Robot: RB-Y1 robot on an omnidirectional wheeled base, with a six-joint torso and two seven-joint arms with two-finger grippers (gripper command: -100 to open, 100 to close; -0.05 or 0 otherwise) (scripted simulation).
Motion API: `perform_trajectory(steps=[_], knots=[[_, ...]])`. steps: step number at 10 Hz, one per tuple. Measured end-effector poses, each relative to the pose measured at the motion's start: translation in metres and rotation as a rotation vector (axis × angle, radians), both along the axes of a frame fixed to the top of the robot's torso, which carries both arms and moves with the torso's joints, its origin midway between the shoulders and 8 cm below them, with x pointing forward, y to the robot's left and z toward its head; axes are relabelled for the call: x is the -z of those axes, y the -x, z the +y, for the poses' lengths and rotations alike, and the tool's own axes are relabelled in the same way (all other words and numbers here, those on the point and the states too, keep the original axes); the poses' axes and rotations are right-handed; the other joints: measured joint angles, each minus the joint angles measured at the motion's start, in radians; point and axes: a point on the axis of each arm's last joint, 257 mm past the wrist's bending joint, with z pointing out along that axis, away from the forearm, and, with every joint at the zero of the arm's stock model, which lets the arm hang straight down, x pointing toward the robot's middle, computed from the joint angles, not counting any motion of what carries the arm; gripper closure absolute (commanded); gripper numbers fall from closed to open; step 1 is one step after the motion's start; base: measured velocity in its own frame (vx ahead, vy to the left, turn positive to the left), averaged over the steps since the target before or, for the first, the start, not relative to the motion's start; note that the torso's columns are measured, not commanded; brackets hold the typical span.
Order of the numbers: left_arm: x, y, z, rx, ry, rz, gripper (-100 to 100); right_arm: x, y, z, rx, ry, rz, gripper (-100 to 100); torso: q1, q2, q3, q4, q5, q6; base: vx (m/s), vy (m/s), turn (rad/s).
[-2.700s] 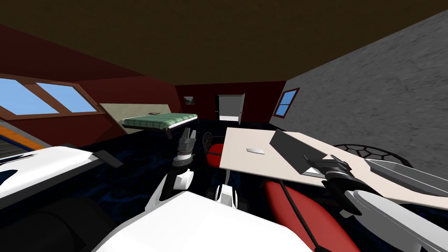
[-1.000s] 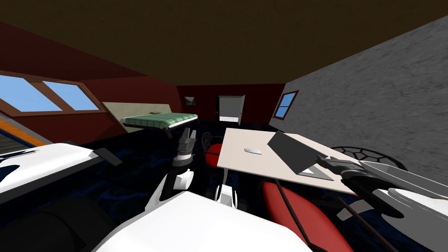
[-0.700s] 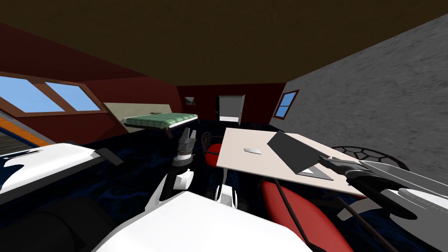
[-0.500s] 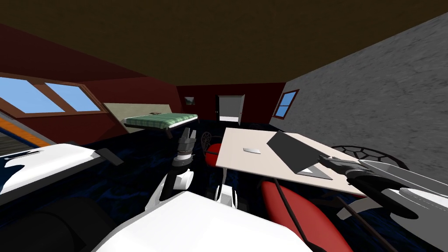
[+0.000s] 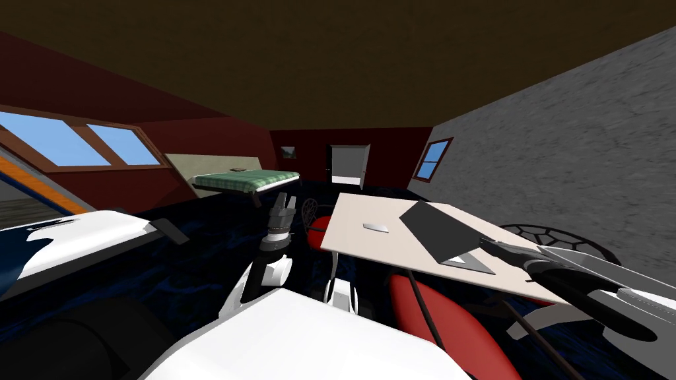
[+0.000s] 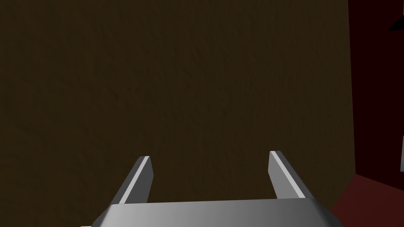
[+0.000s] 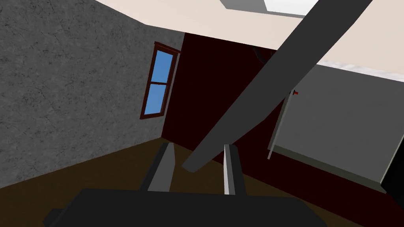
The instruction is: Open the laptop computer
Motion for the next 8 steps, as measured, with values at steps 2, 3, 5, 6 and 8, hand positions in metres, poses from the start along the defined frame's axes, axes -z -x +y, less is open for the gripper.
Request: perform_trajectory(steps=[2, 3, 5, 6, 8], knots=[[0.0, 0.0, 0.0, 0.0, 0.0, 0.0, 0, 0.004, 0.002, -0.001, 0.011, -0.051, -0.001, 100, 0.004, 0.001, 0.001, -0.001, 0.001, -0.002, -0.003, -0.073, 0.03], [0.0, 0.0, 0.0, 0.0, 0.0, 0.0, 0, 0.008, 0.003, -0.002, 0.018, -0.086, 0.002, 100, 0.004, 0.0, 0.0, -0.001, 0.0, -0.003, -0.006, -0.108, 0.038], [0.0, 0.0, 0.0, 0.0, 0.0, 0.0, 0, 0.017, 0.009, 0.0, 0.032, -0.163, 0.006, 100, 0.003, 0.001, 0.001, 0.0, -0.001, -0.002, -0.008, -0.084, 0.021], [0.0, 0.0, 0.0, 0.0, 0.0, 0.0, 0, 0.016, 0.008, 0.0, 0.032, -0.171, 0.003, 100, 0.007, 0.002, 0.001, 0.001, 0.003, -0.002, 0.001, -0.106, -0.021], [0.0, 0.0, 0.0, 0.0, 0.0, 0.0, 0, 0.031, 0.009, 0.012, 0.033, -0.253, -0.003, 100, 0.002, 0.001, 0.001, 0.0, 0.0, -0.003, 0.019, -0.156, 0.006]])
